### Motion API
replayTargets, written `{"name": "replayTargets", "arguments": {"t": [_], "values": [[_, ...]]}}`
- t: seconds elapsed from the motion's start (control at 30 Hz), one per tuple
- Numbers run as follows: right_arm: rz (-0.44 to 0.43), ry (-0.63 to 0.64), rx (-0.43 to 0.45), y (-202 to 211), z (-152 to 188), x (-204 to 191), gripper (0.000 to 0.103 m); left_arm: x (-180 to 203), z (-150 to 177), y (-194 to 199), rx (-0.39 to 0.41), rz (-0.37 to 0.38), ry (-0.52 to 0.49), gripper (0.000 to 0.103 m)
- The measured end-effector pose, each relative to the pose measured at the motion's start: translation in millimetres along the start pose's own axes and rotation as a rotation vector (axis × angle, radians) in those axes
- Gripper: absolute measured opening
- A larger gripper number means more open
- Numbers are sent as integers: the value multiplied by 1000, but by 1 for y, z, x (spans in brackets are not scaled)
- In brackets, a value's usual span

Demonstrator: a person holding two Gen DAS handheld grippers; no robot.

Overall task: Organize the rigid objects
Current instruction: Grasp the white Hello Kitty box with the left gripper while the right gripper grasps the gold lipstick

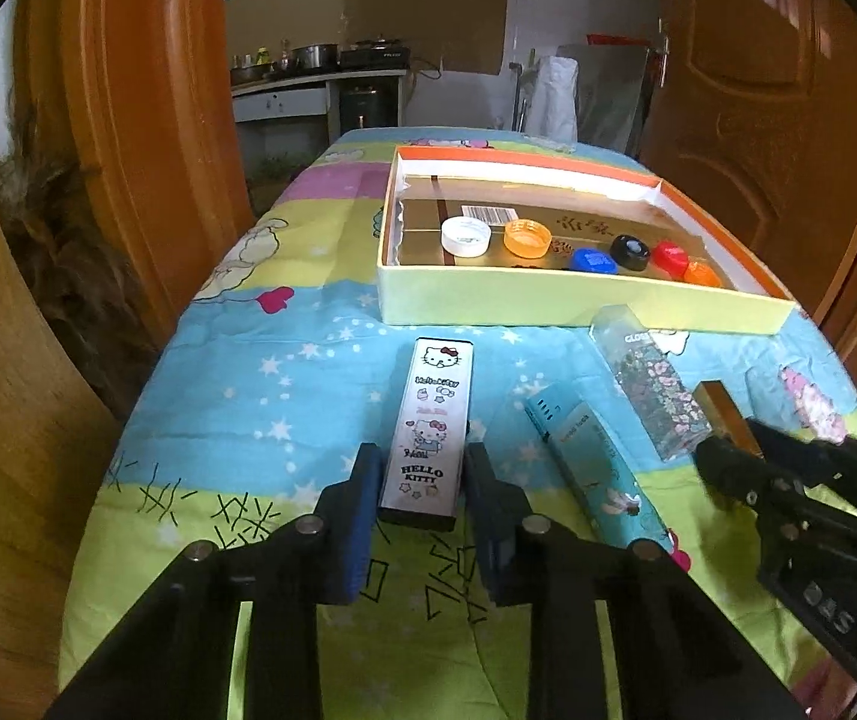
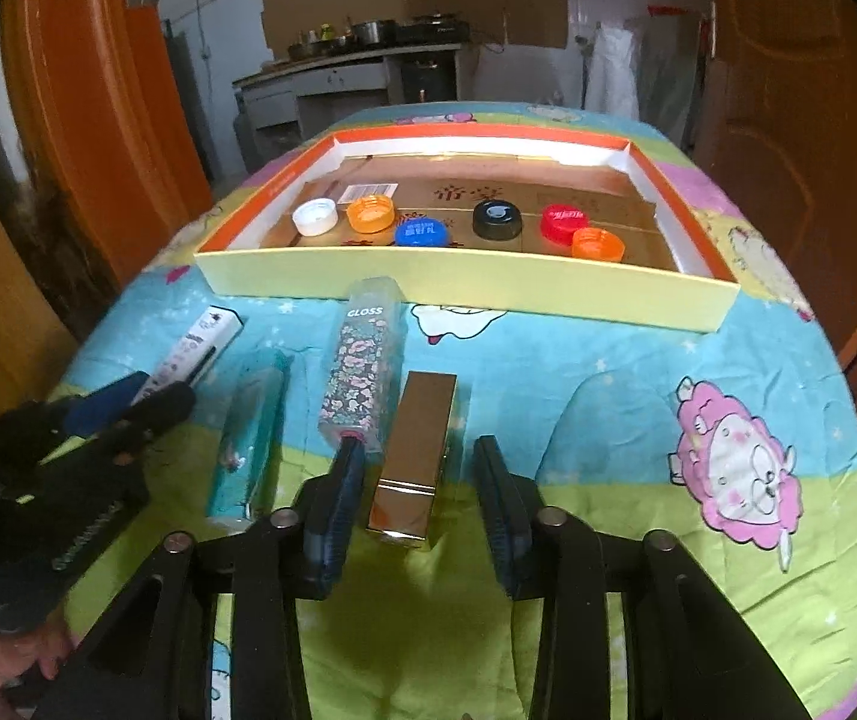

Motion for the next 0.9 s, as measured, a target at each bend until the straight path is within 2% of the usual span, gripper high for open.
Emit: {"name": "replayTargets", "arguments": {"t": [0.03,0.07,0.33,0.63,0.8,0.9], "values": [[14,10,2,0,1,0,18,-1,0,1,5,14,16,27],[18,10,9,0,1,1,18,-2,0,2,8,23,27,27],[5,-2,37,11,3,2,18,-7,0,6,22,91,95,26],[-16,17,64,27,-1,-4,18,-8,-3,18,46,121,101,25],[-34,16,73,32,-2,-8,18,-8,0,17,25,124,94,25],[-40,5,70,33,0,-7,18,-8,-3,23,56,133,97,25]]}}
Point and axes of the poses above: each gripper's, at about its wrist camera, not at the fingertips, and y roughly against the way its jaws point, x to its right, z to its underside, the point moved 9 cm from there along -y, roughly the way its jaws point, and after that the axes turned 10 degrees about x, right-handed, at the moved point
